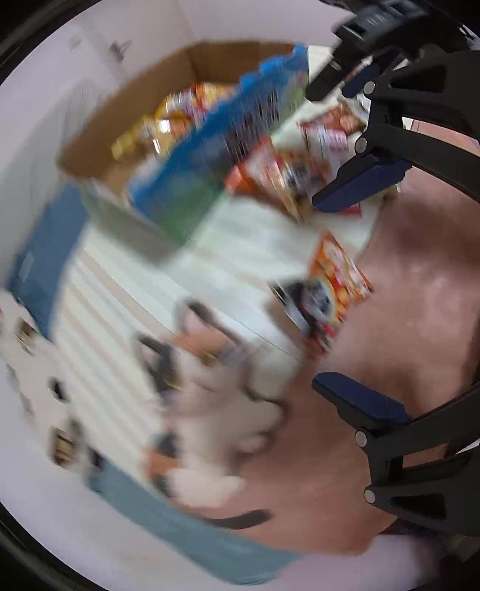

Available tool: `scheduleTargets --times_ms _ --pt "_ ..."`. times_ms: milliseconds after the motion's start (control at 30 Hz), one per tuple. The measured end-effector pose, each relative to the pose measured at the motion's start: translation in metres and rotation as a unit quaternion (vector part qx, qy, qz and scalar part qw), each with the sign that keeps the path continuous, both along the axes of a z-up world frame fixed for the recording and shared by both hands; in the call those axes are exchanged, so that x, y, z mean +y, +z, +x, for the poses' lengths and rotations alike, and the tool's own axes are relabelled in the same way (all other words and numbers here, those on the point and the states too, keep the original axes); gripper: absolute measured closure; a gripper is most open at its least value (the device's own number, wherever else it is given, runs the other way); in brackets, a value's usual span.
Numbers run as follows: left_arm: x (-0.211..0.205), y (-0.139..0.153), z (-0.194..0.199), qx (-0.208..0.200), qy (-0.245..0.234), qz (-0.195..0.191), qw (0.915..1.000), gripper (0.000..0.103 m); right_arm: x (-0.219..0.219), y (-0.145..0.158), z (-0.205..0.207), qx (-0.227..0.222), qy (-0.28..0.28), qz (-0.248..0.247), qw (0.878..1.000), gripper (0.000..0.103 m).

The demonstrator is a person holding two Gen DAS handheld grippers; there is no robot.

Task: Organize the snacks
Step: 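Grasp the red panda bag with left tool while right tool grasps the orange Cuicuijiao bag, then carry both bags over the cardboard box and lower them inside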

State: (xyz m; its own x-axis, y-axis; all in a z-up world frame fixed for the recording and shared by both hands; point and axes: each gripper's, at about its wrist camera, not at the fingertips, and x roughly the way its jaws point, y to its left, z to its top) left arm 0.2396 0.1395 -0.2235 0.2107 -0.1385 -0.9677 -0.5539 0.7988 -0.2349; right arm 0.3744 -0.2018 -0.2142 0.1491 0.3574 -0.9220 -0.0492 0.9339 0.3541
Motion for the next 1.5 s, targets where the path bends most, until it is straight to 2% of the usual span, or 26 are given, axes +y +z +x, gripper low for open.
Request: scheduleTargets --times_ms 100,233,333,400,500,533,567,600,667,767,833,933,1000,1100,1267,1400,1500 --pt "0.011 -0.038 -0.016 0.022 0.046 -0.062 0.9968 0.015 0.027 -0.019 0.007 0.000 0.017 -0.021 1.000 0.004" --pt "0.017 -0.072 -0.023 0.039 0.097 -0.144 0.9841 0.016 0.056 -0.038 0.016 -0.004 0.031 -0.051 0.998 0.004" --pt "0.019 -0.085 -0.019 0.039 0.119 -0.172 0.9771 0.016 0.072 -0.053 0.023 -0.002 0.035 -0.070 0.997 0.004" --pt "0.020 -0.091 -0.014 0.039 0.128 -0.173 0.9758 0.016 0.078 -0.060 0.027 0.001 0.035 -0.076 0.996 0.005" --pt "0.018 -0.098 -0.003 0.043 0.132 -0.162 0.9770 0.017 0.087 -0.070 0.031 0.003 0.037 -0.088 0.995 0.011" --pt "0.016 -0.097 0.002 0.044 0.125 -0.149 0.9799 0.020 0.089 -0.073 0.032 0.004 0.039 -0.094 0.995 0.020" --pt "0.014 -0.095 0.004 0.042 0.115 -0.138 0.9828 0.028 0.091 -0.076 0.033 0.006 0.042 -0.102 0.994 0.031" --pt "0.009 -0.091 0.009 0.041 0.092 -0.120 0.9876 0.038 0.093 -0.081 0.033 0.013 0.047 -0.107 0.993 0.035" --pt "0.002 -0.083 0.018 0.041 0.052 -0.090 0.9938 0.046 0.090 -0.088 0.032 0.023 0.050 -0.102 0.993 0.040" --pt "-0.011 -0.073 0.030 0.044 -0.020 -0.034 0.9983 0.046 0.084 -0.089 0.027 0.017 0.066 -0.098 0.993 0.044" --pt "-0.025 -0.068 0.038 0.048 -0.080 0.005 0.9957 0.046 0.077 -0.088 0.021 0.019 0.081 -0.097 0.992 0.045" --pt "-0.050 -0.063 0.050 0.057 -0.171 0.070 0.9810 0.046 0.063 -0.086 0.013 0.026 0.091 -0.094 0.991 0.045" --pt "-0.061 -0.062 0.053 0.054 -0.200 0.093 0.9740 0.046 0.053 -0.084 0.006 0.036 0.096 -0.094 0.990 0.046" --pt "-0.072 -0.066 0.055 0.057 -0.212 0.090 0.9713 0.046 0.039 -0.084 -0.008 0.053 0.104 -0.093 0.989 0.046" --pt "-0.076 -0.084 0.056 0.072 -0.204 0.077 0.9732 0.044 0.028 -0.089 -0.025 0.068 0.109 -0.096 0.987 0.046" --pt "-0.070 -0.090 0.054 0.068 -0.173 0.054 0.9811 0.040 0.025 -0.095 -0.027 0.080 0.088 -0.088 0.989 0.043" --pt "-0.058 -0.090 0.052 0.050 -0.140 0.023 0.9887 0.032 0.024 -0.107 -0.031 0.090 0.075 -0.083 0.990 0.041"
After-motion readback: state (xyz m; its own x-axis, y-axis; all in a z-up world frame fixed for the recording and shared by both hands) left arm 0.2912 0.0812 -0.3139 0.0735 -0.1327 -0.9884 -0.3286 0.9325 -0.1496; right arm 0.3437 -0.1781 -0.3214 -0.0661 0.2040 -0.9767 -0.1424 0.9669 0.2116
